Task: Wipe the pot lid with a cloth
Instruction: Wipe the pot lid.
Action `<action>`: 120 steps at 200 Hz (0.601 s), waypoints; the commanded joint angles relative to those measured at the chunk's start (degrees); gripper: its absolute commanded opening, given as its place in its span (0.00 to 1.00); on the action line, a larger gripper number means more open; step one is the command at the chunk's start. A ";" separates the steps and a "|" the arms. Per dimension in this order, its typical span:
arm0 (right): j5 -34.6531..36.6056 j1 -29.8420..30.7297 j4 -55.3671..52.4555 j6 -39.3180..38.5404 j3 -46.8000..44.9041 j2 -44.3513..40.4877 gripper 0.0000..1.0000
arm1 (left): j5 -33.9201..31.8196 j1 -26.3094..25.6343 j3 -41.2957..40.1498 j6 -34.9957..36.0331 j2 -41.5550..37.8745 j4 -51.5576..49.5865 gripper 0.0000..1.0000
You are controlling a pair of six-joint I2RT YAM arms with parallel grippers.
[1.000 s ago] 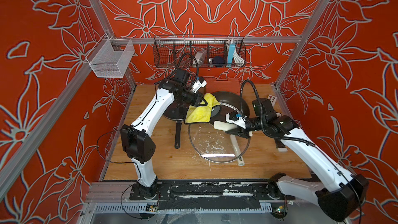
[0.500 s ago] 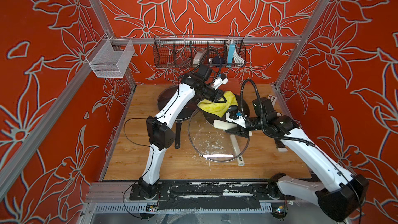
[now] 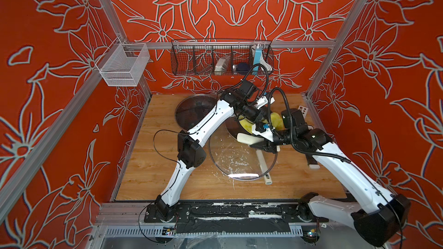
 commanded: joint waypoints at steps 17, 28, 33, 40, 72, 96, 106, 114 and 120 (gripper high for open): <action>-5.41 -0.20 11.13 -0.40 2.04 -2.68 0.00 | 2.21 0.52 -3.15 0.83 -2.16 1.73 0.00; -4.96 -0.19 11.34 -0.18 1.85 -2.78 0.00 | 1.67 0.92 -3.74 0.50 -2.96 1.98 0.00; -4.71 -0.19 11.51 -0.07 1.70 -2.95 0.00 | 1.32 1.13 -3.99 0.35 -3.27 1.98 0.00; -4.46 -0.20 11.53 -0.10 1.60 -3.07 0.00 | 0.80 1.64 -4.26 0.22 -3.70 1.99 0.00; -3.00 -0.28 11.26 -0.28 1.40 -3.41 0.00 | -1.59 4.14 -7.67 0.03 -7.59 2.40 0.00; -1.94 -0.45 11.29 0.02 1.23 -3.37 0.00 | -3.13 6.32 -12.10 0.25 -11.65 3.05 0.00; -1.44 -0.54 11.26 0.14 1.13 -3.32 0.00 | -3.94 7.34 -14.12 0.38 -13.55 3.27 0.00; -1.03 -0.63 11.25 0.31 1.05 -3.40 0.00 | -4.81 8.30 -15.88 0.48 -15.05 3.37 0.00; -0.83 -0.75 11.33 0.53 0.96 -3.54 0.00 | -5.40 9.08 -17.17 0.49 -16.19 3.39 0.00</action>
